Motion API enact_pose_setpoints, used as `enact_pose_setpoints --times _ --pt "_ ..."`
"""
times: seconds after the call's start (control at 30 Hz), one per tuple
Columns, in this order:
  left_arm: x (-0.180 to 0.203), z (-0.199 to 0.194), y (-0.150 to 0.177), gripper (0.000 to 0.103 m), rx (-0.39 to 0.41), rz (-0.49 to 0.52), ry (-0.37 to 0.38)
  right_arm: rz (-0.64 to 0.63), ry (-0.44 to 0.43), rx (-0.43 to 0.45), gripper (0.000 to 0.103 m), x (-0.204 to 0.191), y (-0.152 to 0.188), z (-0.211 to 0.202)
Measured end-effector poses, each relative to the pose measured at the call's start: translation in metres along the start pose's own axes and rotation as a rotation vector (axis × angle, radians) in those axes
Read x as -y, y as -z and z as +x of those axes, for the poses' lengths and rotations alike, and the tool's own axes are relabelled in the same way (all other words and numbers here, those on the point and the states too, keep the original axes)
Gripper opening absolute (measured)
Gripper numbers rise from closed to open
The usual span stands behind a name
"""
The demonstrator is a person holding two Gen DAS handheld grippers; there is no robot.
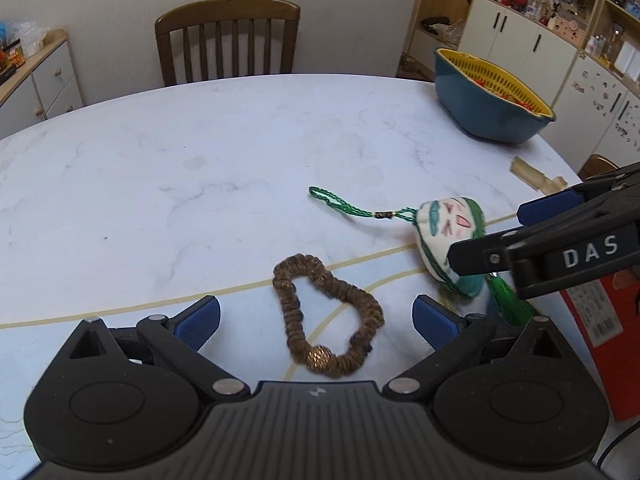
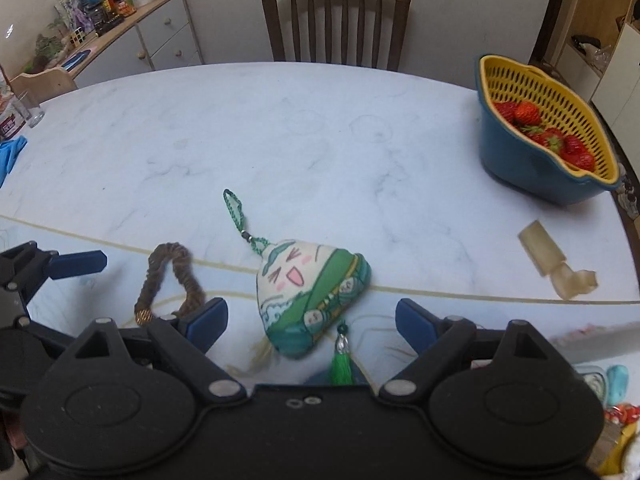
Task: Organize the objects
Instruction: 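Grasp the brown bead bracelet with the left tool while the right tool grasps the green plush sachet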
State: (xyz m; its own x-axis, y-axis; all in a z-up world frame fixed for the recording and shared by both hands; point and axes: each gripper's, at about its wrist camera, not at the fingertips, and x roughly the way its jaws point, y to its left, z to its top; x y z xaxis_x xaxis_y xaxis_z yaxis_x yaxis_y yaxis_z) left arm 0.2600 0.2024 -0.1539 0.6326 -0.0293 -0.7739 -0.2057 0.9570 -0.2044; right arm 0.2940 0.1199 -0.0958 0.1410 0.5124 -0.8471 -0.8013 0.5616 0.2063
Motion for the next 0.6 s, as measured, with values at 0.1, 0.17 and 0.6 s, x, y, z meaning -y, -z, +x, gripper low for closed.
enact_pose_setpoints --times 0.1,0.17,0.6 --pt "-0.001 0.006 0.000 0.103 0.001 -0.011 0.005 0.008 0.003 -0.007 0.090 0.000 -0.004 0.011" --pt "-0.002 0.009 0.000 0.102 0.003 -0.014 0.003 0.018 0.007 -0.015 0.090 0.001 -0.005 0.018" --pt "0.003 0.012 -0.001 0.061 0.007 0.004 -0.005 0.023 0.007 -0.043 0.088 -0.001 -0.011 0.042"
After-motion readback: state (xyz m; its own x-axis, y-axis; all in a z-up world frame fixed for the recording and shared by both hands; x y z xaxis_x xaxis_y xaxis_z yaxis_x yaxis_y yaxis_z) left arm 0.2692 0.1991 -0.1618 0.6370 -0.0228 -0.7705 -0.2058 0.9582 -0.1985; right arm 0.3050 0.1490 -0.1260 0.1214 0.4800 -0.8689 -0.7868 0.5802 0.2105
